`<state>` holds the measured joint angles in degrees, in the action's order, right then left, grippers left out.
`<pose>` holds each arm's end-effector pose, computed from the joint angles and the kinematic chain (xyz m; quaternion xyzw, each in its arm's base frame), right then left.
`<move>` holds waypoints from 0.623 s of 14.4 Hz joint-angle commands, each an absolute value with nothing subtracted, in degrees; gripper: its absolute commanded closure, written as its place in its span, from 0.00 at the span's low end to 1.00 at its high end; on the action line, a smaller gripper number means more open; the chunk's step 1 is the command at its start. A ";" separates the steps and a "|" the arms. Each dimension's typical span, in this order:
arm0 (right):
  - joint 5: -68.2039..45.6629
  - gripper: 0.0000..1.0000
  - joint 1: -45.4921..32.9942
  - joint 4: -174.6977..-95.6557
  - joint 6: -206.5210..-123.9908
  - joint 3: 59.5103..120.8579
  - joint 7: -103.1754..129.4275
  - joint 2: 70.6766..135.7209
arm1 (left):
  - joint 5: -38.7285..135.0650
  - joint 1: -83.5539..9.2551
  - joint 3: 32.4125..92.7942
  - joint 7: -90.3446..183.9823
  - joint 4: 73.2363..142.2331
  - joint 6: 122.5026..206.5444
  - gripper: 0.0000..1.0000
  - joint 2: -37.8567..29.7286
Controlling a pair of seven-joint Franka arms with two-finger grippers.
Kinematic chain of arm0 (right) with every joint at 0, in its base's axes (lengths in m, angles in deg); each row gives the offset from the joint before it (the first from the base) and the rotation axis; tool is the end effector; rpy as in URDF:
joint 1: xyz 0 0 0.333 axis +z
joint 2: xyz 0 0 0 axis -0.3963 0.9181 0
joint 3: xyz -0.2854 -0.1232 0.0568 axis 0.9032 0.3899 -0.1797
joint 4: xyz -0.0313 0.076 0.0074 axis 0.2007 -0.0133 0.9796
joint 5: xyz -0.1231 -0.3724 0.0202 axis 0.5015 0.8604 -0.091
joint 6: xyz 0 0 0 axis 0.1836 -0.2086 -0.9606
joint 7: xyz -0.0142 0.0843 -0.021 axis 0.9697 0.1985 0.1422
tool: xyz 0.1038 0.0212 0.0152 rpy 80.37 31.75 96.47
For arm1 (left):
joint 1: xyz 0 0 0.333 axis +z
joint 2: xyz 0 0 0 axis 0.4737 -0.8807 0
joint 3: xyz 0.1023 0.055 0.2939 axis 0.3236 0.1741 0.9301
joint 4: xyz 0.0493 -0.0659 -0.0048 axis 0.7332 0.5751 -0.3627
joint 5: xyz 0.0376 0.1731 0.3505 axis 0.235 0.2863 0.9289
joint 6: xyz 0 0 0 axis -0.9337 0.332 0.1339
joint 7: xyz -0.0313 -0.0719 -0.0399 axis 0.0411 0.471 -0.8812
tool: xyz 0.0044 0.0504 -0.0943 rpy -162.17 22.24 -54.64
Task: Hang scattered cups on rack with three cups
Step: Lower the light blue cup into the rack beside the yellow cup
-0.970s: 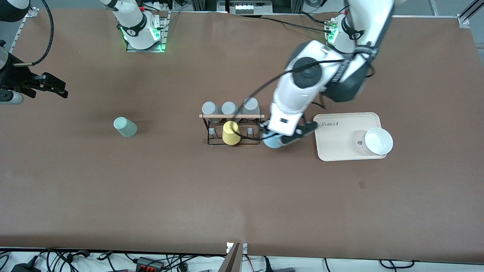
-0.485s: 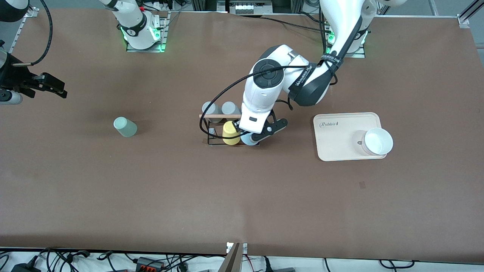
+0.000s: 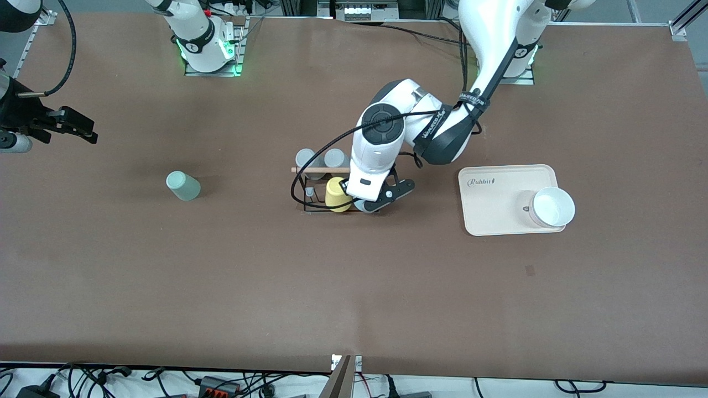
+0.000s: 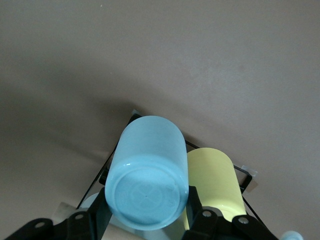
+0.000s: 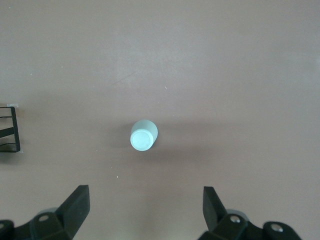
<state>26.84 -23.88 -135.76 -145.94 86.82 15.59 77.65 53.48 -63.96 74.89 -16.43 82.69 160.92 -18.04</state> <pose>0.5477 -0.0273 0.5754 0.9999 0.0008 -0.0118 0.0090 0.5588 -0.4786 0.3366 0.9620 0.2657 -0.0546 0.0309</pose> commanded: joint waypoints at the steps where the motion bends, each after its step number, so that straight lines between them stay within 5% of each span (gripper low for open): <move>1: 27.60 0.00 -24.05 -135.73 -145.96 86.76 15.61 77.36 | 53.38 -64.84 75.39 -16.25 81.58 159.86 0.53 -19.57; 7: 27.51 0.00 -24.14 -135.73 -145.70 86.67 15.52 77.36 | 52.85 -64.84 75.39 -15.55 82.47 160.65 0.41 -20.10; 9: 27.60 0.00 -24.14 -135.74 -145.52 86.76 15.52 77.36 | 52.94 -64.49 75.39 -15.46 82.38 160.22 0.15 -19.49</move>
<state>26.84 -23.90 -135.76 -145.91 86.83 15.59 77.65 53.48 -64.37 74.94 -16.25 82.73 161.27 -20.16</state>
